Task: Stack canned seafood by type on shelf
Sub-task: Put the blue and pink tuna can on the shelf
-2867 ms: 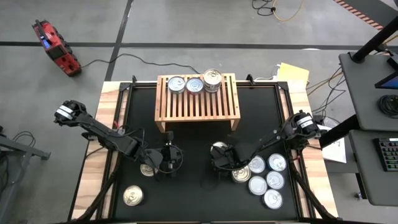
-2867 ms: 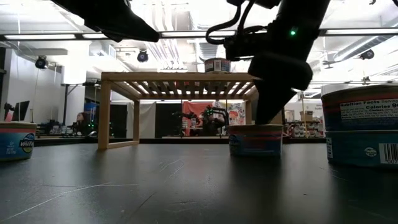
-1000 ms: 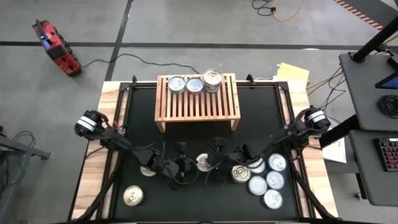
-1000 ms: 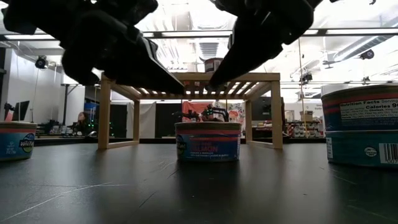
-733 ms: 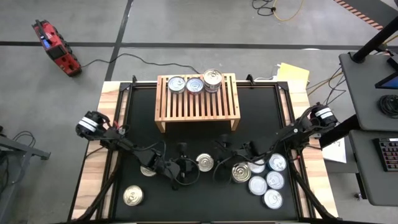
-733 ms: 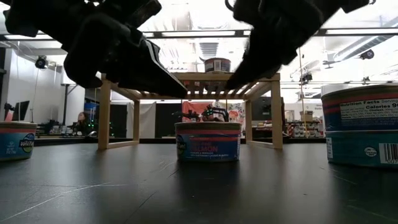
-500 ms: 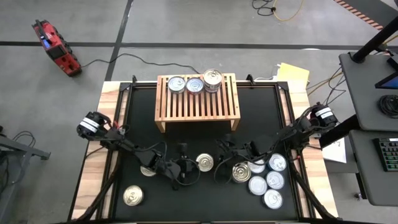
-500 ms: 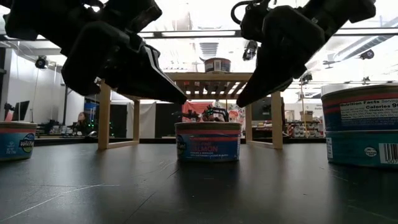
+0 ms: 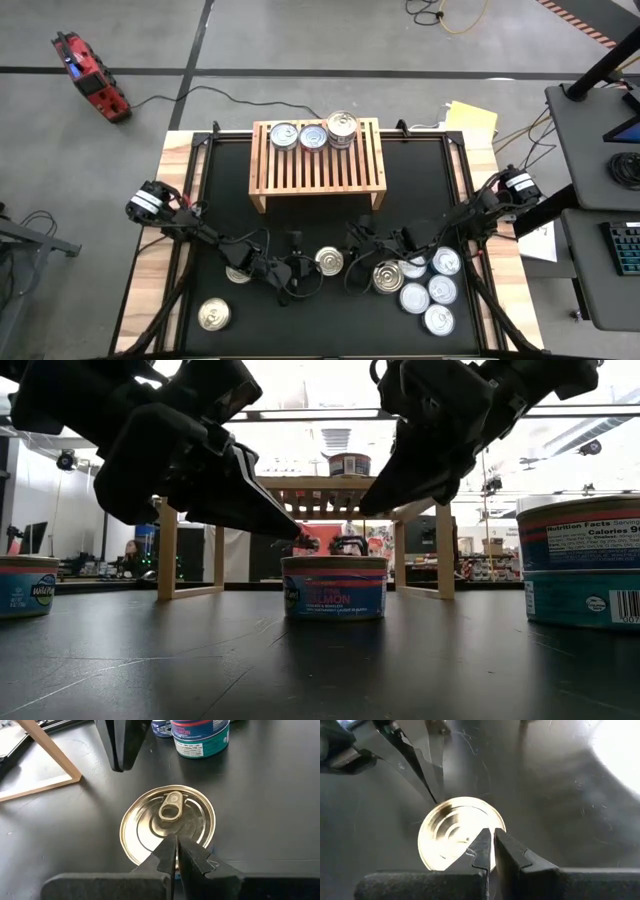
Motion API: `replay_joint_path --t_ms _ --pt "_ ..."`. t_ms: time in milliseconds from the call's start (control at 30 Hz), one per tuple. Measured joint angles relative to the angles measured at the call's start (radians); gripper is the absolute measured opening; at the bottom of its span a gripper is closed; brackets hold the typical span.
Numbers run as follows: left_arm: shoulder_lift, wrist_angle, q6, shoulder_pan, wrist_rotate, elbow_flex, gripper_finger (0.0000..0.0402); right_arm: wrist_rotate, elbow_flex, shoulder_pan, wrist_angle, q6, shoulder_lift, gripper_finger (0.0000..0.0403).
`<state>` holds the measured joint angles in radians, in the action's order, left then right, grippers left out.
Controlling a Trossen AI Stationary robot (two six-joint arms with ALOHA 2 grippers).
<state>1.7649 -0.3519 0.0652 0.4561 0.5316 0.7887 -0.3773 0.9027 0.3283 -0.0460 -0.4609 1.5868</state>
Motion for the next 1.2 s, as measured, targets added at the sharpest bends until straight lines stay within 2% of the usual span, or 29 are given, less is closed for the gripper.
replay_joint_path --t_ms 900,1200 --pt "0.0 -0.016 0.064 0.0 -0.002 -0.033 0.0 0.021 -0.003 -0.025 0.061 -0.193 0.002 0.0013" --pt "0.058 -0.111 0.027 -0.003 -0.008 -0.033 0.0 0.013 -0.004 -0.028 0.07 -0.133 0.002 0.0013"
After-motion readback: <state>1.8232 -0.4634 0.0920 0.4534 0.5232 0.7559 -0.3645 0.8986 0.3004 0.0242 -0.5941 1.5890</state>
